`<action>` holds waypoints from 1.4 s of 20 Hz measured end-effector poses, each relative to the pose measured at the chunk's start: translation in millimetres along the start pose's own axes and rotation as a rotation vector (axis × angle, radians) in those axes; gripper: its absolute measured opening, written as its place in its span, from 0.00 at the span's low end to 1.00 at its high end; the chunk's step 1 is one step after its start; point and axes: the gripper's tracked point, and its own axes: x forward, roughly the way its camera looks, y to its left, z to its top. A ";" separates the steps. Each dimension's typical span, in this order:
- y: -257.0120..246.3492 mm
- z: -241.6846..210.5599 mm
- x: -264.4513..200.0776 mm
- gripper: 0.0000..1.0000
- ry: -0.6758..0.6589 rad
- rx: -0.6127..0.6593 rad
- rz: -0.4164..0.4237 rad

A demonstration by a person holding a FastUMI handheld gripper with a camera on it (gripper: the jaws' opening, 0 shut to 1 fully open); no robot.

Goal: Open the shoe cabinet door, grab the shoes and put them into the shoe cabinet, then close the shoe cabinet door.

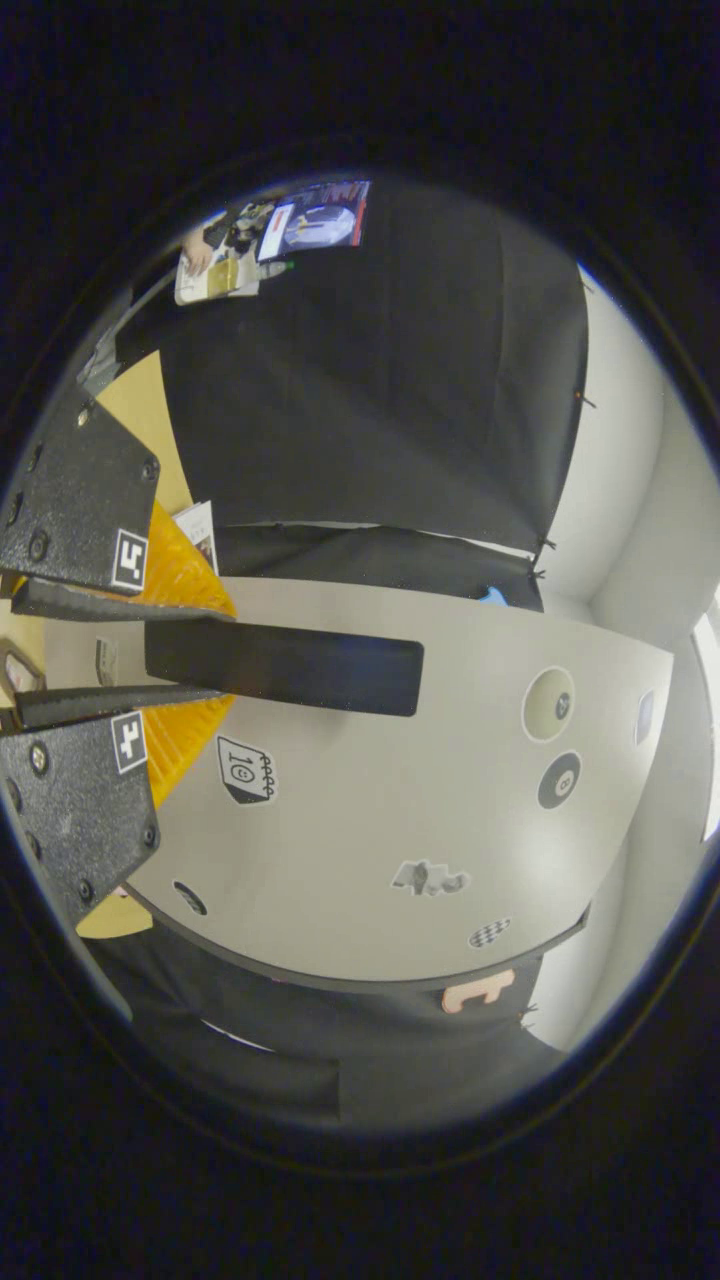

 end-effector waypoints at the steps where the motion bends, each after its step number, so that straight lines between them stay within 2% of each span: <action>1: -2.6 -1.4 -6.1 0.31 -0.004 0.000 0.006; 9: -35.0 -9.2 -53.5 0.31 -0.021 0.007 0.023; 12: -50.5 -10.3 -70.4 0.30 -0.019 0.048 0.030; 20: -63.7 -23.1 -92.7 0.30 -0.028 0.092 -0.006; 24: -82.3 -22.8 -114.0 0.30 -0.037 0.131 -0.103; 28: -119.0 -20.7 -144.3 0.29 -0.085 0.127 -0.291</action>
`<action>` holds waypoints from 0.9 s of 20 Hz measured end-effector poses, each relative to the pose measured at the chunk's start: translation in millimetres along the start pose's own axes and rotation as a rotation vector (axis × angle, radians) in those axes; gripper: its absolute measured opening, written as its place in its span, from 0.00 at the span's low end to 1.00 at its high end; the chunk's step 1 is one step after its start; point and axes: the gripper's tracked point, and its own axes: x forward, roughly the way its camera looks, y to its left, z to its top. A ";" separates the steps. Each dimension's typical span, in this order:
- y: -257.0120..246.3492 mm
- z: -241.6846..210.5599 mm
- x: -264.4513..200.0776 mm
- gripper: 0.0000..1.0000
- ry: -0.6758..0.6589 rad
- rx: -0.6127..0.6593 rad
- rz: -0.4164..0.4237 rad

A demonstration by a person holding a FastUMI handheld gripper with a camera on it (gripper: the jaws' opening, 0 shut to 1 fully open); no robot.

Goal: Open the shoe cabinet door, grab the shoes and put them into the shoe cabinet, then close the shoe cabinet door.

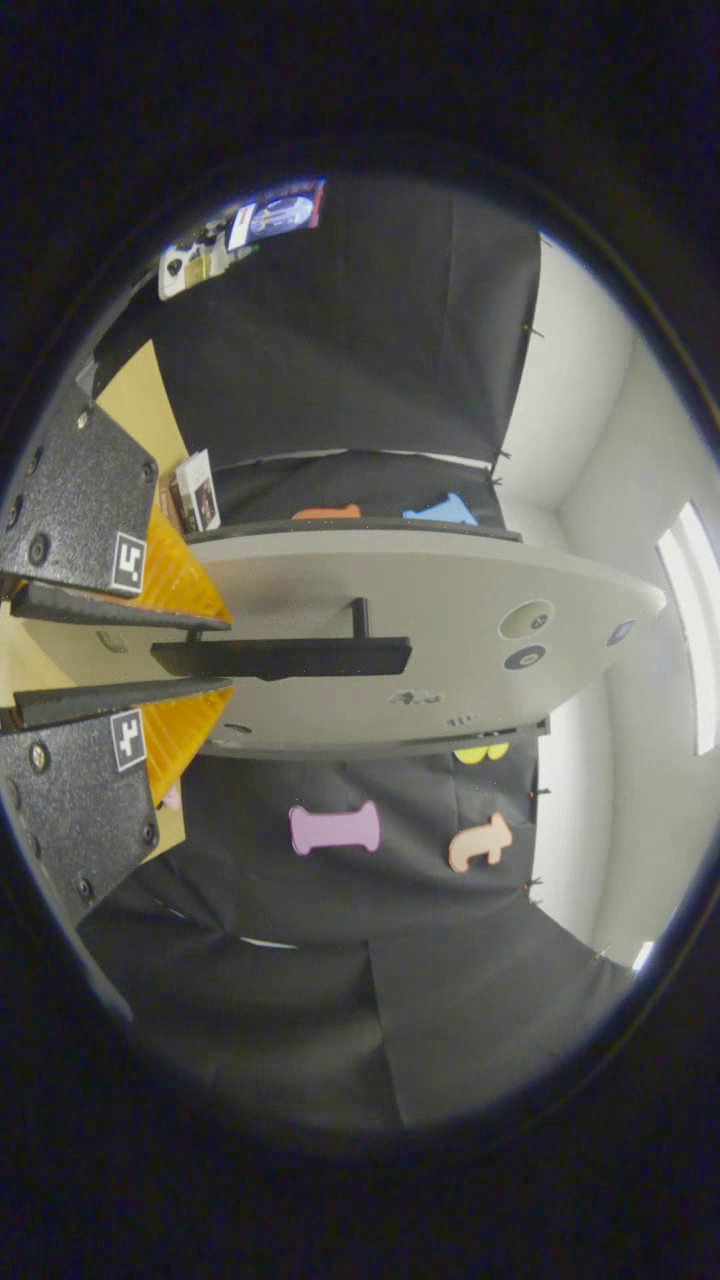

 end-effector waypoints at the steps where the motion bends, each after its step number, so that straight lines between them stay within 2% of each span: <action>1: -10.6 4.8 -5.7 0.29 -0.027 0.000 -0.051; 3: -35.0 16.8 -22.4 0.35 -0.095 -0.038 -0.210; 4: -54.0 25.6 -31.8 0.45 -0.139 -0.065 -0.311; 5: -71.0 36.0 -44.7 0.50 -0.186 -0.101 -0.401; 6: -79.6 46.0 -56.3 0.67 -0.238 -0.141 -0.453; 8: -61.4 56.4 -60.3 0.83 -0.312 -0.192 -0.415; 10: -44.2 45.7 -64.2 0.99 -0.297 -0.208 -0.373; 13: -15.3 29.8 -60.1 1.00 -0.256 -0.210 -0.282; 18: 33.1 -16.9 -27.5 1.00 -0.161 -0.158 -0.140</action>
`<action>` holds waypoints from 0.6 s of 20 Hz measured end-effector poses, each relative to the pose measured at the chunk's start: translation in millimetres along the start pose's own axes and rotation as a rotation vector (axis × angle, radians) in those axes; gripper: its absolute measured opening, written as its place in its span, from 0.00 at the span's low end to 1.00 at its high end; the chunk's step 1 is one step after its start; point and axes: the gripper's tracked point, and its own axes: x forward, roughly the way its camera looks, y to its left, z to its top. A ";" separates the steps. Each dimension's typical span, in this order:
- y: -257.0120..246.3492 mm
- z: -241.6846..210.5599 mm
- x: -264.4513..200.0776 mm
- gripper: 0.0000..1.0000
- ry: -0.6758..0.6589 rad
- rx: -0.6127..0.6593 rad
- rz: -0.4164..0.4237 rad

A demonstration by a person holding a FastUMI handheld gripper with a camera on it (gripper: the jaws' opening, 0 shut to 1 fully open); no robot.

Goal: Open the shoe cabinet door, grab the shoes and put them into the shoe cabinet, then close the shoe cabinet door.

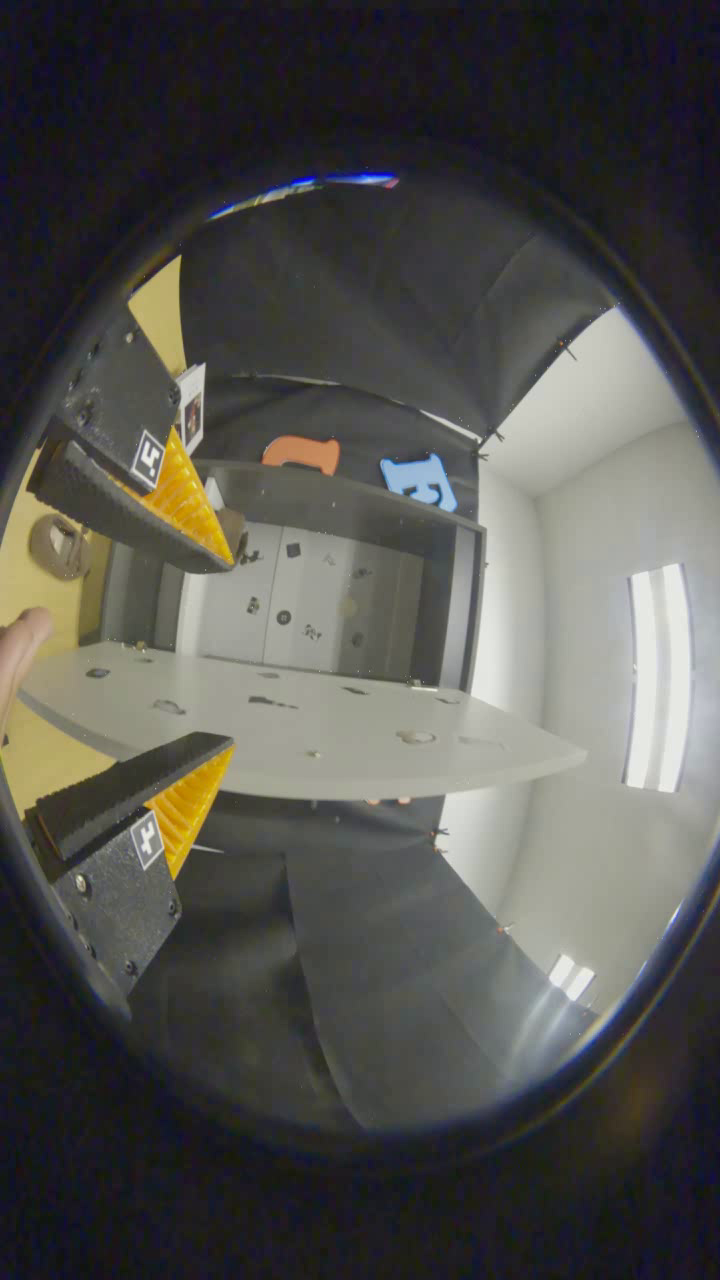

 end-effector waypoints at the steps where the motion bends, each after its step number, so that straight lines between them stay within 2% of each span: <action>1: 12.9 -10.1 4.8 1.00 0.016 0.010 0.028; 10: 101.6 -121.3 54.3 1.00 0.177 0.059 0.155; 12: 111.2 -149.3 64.5 1.00 0.219 0.091 0.154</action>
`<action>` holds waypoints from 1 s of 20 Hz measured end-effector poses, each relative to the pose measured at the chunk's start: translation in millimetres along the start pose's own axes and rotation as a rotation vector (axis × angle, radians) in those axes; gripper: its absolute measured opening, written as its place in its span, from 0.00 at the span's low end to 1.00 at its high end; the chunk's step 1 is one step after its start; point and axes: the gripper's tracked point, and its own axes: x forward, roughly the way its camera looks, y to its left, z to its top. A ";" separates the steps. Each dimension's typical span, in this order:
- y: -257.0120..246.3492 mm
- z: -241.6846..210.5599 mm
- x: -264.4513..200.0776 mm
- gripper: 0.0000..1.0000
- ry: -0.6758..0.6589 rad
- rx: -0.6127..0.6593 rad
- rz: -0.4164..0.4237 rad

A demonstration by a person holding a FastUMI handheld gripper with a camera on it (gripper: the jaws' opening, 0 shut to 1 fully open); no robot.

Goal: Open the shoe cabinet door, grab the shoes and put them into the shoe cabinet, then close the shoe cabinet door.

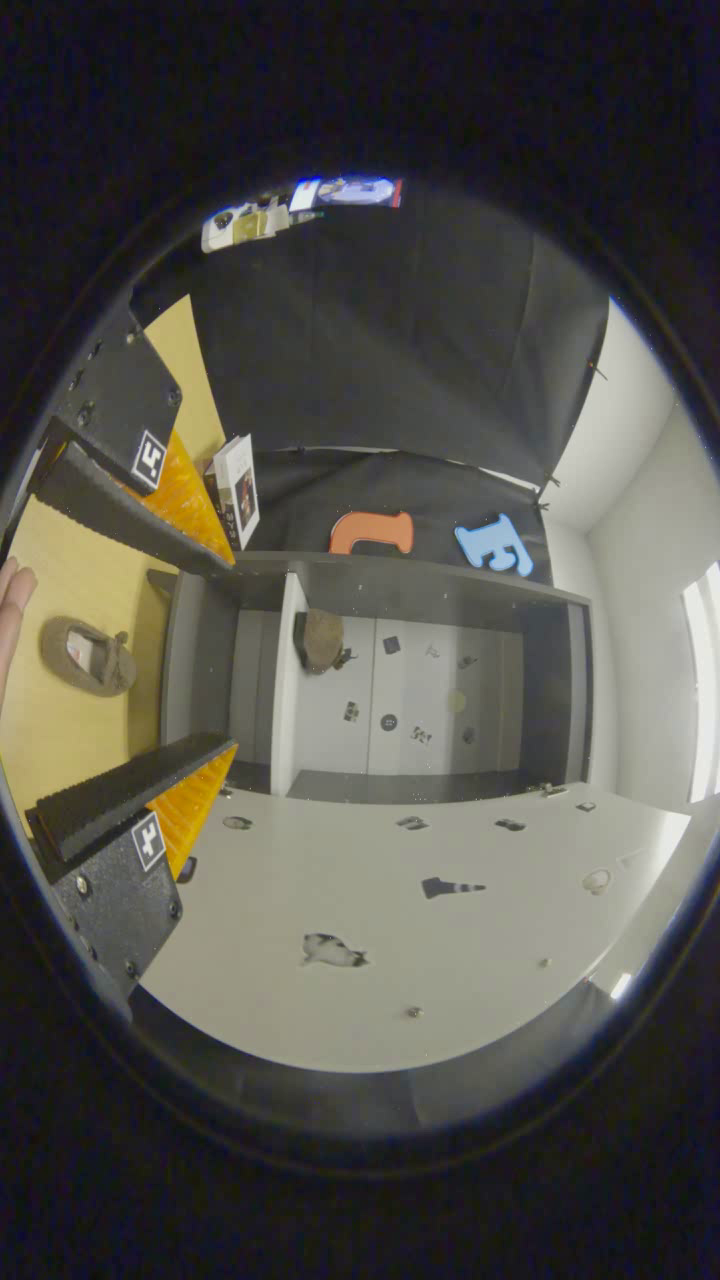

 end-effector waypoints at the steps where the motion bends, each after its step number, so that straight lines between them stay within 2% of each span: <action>1: -0.6 -14.8 9.0 1.00 0.026 0.022 -0.011; 4: 1.8 -66.3 40.9 1.00 0.140 0.069 -0.033; 7: 8.3 -120.0 66.3 1.00 0.271 0.052 -0.016; 11: 3.2 -192.5 102.2 0.99 0.425 0.015 -0.075; 15: 0.9 -251.4 123.7 0.96 0.567 0.055 -0.103; 16: -1.6 -262.5 126.7 0.89 0.597 0.080 -0.115; 19: 3.0 -291.6 148.9 0.68 0.646 0.144 -0.079; 20: 3.0 -298.7 156.9 0.53 0.645 0.165 -0.063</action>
